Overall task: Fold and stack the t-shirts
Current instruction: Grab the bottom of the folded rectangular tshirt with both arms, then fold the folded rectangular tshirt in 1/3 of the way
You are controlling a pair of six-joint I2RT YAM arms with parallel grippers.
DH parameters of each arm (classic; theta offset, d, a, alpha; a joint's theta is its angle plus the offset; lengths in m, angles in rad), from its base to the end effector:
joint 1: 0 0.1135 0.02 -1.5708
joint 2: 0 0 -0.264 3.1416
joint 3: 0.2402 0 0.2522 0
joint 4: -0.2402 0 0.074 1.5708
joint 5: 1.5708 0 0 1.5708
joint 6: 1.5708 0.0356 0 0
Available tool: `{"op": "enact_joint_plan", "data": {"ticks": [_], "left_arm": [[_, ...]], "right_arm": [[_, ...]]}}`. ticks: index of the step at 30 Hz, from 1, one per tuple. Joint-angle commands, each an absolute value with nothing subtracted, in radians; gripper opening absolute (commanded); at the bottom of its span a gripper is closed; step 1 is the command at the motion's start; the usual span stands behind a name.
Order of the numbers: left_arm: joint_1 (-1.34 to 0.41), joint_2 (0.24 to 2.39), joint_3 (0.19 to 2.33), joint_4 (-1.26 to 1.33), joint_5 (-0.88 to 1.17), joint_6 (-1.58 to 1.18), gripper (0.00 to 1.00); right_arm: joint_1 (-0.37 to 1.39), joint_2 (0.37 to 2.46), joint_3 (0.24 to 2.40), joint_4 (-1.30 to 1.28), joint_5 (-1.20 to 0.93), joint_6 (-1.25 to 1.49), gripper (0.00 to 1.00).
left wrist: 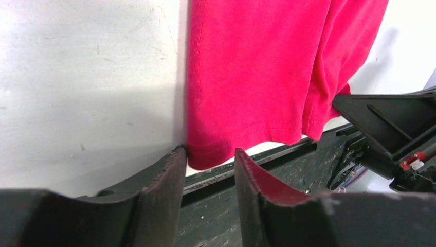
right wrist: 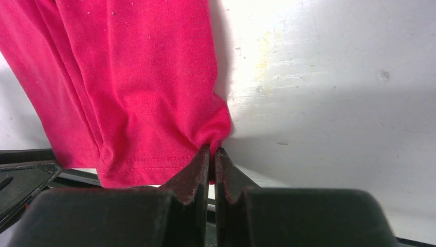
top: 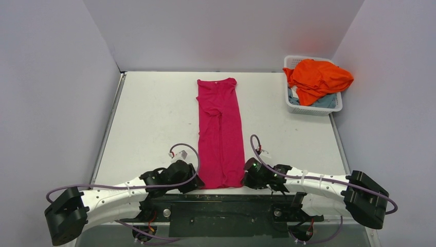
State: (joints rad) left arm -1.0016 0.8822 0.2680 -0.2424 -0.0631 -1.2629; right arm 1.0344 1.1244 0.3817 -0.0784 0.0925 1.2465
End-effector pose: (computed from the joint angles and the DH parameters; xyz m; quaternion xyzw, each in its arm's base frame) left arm 0.0874 -0.1325 0.1424 -0.1329 0.9270 -0.3038 0.1751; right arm 0.1059 0.1716 0.1501 0.1152 0.9226 0.3144 0.1917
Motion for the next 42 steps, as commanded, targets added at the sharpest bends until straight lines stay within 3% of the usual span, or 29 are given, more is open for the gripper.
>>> {"op": "enact_joint_plan", "data": {"ticks": [1, 4, 5, 7, 11, 18, 23, 34, 42], "left_arm": [[-1.007, 0.927, 0.262, -0.168, -0.097, -1.276, 0.44], [-1.007, 0.951, 0.279, -0.182, -0.109, -1.269, 0.31], [-1.006, 0.956, 0.282, -0.185, -0.109, -1.267, 0.11], [-1.008, 0.965, 0.298, -0.214, -0.099, -1.263, 0.00], [-1.053, 0.920, 0.314, -0.364, -0.077, -1.275, 0.00], [-1.091, 0.800, 0.278, -0.258, -0.024, -1.284, 0.00], [-1.077, 0.811, 0.371, -0.311, -0.127, -1.240, 0.00], [-0.732, 0.945, 0.524, -0.166, 0.015, -1.053, 0.00], [-0.536, 1.197, 0.705, -0.111, 0.126, -0.945, 0.00]], "right_arm": [[1.048, 1.101, 0.358, -0.147, 0.132, 1.293, 0.00], [1.053, 1.096, 0.355, -0.149, 0.139, 1.300, 0.00], [1.054, 1.095, 0.353, -0.148, 0.138, 1.302, 0.00], [1.062, 1.087, 0.355, -0.153, 0.134, 1.307, 0.00], [1.098, 1.046, 0.347, -0.194, 0.131, 1.335, 0.00], [1.114, 0.989, 0.388, -0.239, 0.134, 1.296, 0.00], [1.106, 0.982, 0.509, -0.341, 0.243, 1.206, 0.00], [0.892, 1.134, 0.817, -0.406, 0.311, 0.932, 0.00], [0.735, 1.321, 1.024, -0.347, 0.253, 0.787, 0.00]]}}
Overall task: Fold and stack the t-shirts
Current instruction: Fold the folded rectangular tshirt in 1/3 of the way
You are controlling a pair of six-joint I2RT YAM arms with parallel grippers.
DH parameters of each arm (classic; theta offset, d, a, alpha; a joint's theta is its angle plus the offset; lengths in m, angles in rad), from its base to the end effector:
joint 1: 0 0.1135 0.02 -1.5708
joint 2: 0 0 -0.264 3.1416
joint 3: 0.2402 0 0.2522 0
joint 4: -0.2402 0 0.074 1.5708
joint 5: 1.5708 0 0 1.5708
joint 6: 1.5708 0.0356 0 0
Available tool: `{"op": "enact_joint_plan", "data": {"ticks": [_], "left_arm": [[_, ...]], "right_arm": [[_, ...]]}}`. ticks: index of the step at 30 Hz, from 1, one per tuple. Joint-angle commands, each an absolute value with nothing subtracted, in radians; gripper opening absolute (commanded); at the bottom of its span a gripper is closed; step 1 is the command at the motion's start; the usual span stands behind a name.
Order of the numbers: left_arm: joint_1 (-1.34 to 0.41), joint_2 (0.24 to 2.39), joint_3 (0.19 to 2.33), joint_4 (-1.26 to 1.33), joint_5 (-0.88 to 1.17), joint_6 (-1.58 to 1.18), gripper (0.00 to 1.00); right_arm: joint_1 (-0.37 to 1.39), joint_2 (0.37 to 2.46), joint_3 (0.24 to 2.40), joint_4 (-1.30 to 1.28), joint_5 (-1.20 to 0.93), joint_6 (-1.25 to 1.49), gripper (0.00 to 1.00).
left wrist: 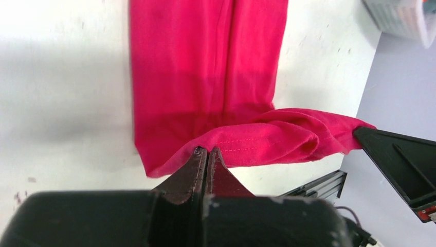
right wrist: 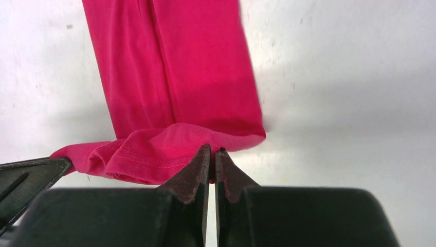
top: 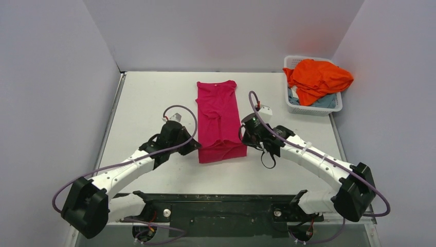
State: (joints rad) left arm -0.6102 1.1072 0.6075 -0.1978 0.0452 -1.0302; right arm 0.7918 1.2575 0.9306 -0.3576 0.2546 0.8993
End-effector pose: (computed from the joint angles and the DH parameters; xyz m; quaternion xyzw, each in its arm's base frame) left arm 0.1873 -0.1329 0.2145 -0.1795 0.8880 -0.3232 0.2734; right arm 0.1988 0.1886 0.2742 0.1025 0.8919 0.2422 0.3680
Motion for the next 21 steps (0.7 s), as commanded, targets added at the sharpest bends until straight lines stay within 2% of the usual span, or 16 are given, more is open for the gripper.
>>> {"op": "enact_joint_plan", "data": {"ticks": [1, 12, 21], "left_arm": [[-0.525, 1.214, 0.733, -0.107, 0.134, -0.938, 0.00], [-0.416, 1.516, 0.998, -0.128, 0.177, -0.806, 0.00], [-0.383, 1.678, 1.152, -0.165, 0.166, -0.742, 0.00]], "right_arm": [[0.725, 1.356, 1.061, -0.346, 0.248, 0.775, 0.00], [0.589, 1.604, 1.268, -0.325, 0.113, 0.689, 0.00], [0.513, 1.742, 1.363, -0.292, 0.032, 0.651, 0.00]]}}
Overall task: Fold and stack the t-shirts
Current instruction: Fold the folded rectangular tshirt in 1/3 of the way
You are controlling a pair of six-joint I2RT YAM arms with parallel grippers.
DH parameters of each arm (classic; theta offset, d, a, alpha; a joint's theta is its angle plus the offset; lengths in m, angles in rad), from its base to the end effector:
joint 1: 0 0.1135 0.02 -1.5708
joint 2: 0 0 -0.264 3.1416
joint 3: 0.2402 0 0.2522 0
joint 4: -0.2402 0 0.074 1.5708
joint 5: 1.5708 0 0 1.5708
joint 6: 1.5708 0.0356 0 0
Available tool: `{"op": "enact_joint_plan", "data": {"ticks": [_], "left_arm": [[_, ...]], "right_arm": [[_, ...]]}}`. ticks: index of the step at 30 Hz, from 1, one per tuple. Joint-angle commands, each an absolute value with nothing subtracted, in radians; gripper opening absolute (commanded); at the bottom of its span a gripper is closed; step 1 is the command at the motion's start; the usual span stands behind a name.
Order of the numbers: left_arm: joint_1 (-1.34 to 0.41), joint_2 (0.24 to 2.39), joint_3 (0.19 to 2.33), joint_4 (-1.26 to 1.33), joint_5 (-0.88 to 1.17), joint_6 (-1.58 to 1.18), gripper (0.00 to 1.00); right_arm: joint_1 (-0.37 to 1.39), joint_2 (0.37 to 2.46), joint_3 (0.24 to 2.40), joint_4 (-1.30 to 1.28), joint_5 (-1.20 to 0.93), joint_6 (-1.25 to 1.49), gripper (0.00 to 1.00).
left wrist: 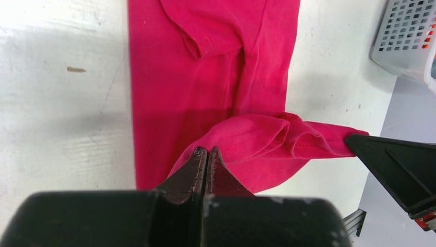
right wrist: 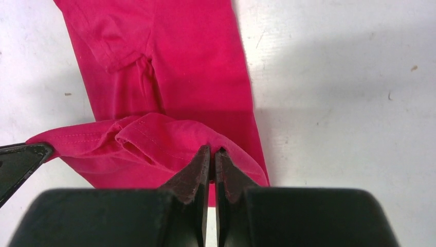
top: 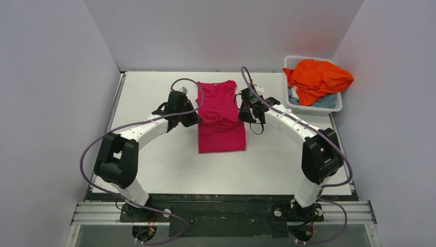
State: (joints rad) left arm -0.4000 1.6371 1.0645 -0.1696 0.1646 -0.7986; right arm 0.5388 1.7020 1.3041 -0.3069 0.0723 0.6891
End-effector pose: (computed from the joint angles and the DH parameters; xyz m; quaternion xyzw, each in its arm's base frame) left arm 0.3259 -0.1441 0.2209 -0.1482 0.9008 -0.2884 0.2888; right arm 0.3335 0.1964 0.2647 0.0832 0.9034 0.2148 0.3616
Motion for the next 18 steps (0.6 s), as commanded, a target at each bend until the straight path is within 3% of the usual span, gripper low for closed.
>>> {"op": "enact_joint_plan", "data": {"ticks": [1, 11, 13, 15, 16, 17, 18], "left_arm": [[-0.381, 1.688, 1.159, -0.167, 0.164, -0.739, 0.00], [-0.356, 1.842, 1.255, -0.186, 0.163, -0.763, 0.00], [-0.351, 1.865, 1.276, -0.203, 0.151, -0.764, 0.00], [-0.346, 1.874, 1.299, -0.217, 0.147, -0.761, 0.17], [-0.346, 1.868, 1.312, -0.221, 0.146, -0.760, 0.35], [-0.345, 1.862, 1.319, -0.225, 0.143, -0.756, 0.54], [-0.346, 1.842, 1.320, -0.225, 0.143, -0.756, 0.64]], "right_arm": [[0.510, 1.763, 1.378, -0.291, 0.026, 0.649, 0.00], [0.437, 1.926, 1.460, -0.210, -0.101, 0.639, 0.00], [0.424, 1.953, 1.488, -0.205, -0.136, 0.635, 0.05], [0.412, 1.968, 1.511, -0.207, -0.162, 0.632, 0.27], [0.408, 1.968, 1.523, -0.212, -0.168, 0.628, 0.40], [0.402, 1.964, 1.527, -0.220, -0.172, 0.624, 0.47], [0.398, 1.949, 1.523, -0.226, -0.172, 0.620, 0.61]]}}
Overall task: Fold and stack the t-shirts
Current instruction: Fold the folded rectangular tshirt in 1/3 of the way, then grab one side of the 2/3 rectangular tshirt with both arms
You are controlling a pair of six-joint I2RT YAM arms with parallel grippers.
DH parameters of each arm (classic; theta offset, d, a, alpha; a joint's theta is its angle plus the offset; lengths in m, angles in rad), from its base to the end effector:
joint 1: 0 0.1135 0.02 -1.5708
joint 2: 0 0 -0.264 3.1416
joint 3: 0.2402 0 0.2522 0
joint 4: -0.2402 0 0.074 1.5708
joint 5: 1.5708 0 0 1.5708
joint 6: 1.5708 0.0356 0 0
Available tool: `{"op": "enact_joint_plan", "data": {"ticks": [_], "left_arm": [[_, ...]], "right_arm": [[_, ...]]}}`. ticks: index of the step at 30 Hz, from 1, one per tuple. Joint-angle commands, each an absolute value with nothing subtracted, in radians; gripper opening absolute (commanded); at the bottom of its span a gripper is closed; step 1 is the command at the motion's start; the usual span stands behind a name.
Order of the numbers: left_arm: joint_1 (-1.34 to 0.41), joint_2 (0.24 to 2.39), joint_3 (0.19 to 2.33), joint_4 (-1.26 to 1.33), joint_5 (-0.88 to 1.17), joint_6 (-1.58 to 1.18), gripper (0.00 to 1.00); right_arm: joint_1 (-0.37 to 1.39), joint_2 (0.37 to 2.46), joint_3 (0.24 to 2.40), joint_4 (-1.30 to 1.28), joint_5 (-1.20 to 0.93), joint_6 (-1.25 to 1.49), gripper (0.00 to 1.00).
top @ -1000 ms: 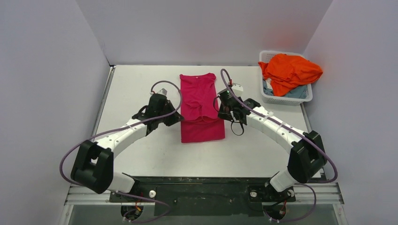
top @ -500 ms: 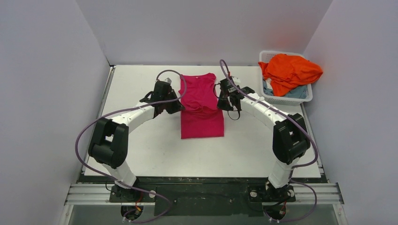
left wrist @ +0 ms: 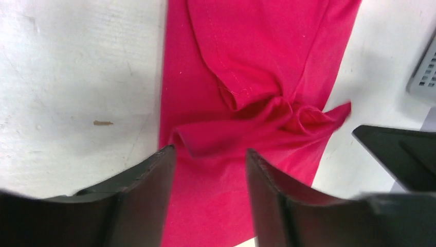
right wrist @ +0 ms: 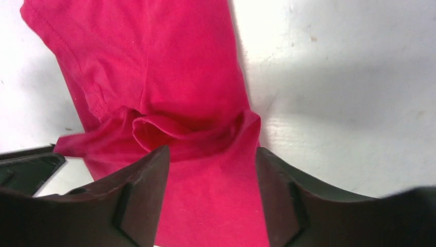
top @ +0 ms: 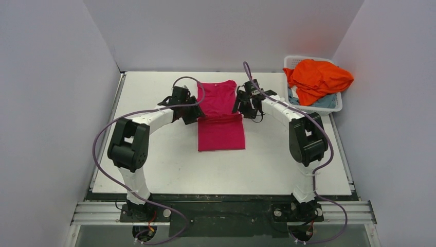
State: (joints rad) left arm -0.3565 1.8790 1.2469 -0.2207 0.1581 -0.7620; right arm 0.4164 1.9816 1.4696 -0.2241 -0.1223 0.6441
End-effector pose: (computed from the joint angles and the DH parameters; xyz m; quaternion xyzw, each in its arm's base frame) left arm 0.3776 -0.1466 0.1865 -0.1608 0.9198 -0.2485 0.2577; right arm 0.4092 0.1857 0.2144 0.0791 0.9094 0.2528 0.3208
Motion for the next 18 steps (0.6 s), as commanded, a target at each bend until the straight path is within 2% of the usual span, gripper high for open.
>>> {"op": "enact_joint_plan", "data": {"ticks": [1, 2, 4, 7, 13, 18], "left_arm": [[-0.345, 1.829, 1.311, -0.223, 0.143, -0.759, 0.76], [-0.346, 1.798, 1.302, -0.217, 0.140, -0.761, 0.79], [-0.347, 1.739, 1.261, -0.206, 0.127, -0.761, 0.82], [-0.347, 1.628, 1.173, -0.222, 0.107, -0.744, 0.84], [-0.368, 1.480, 0.968, -0.243, 0.144, -0.738, 0.87], [-0.410, 1.455, 0.818, -0.193, 0.182, -0.776, 0.88]], "right_arm": [[0.398, 1.937, 1.517, -0.227, -0.164, 0.604, 0.68], [0.398, 1.909, 1.498, -0.228, -0.158, 0.591, 0.78], [0.401, 1.866, 1.453, -0.227, -0.151, 0.582, 0.85], [0.416, 1.789, 1.369, -0.222, -0.163, 0.574, 0.87], [0.462, 1.618, 1.057, -0.179, -0.158, 0.613, 0.86], [0.468, 1.557, 0.904, -0.128, -0.176, 0.676, 0.85]]}}
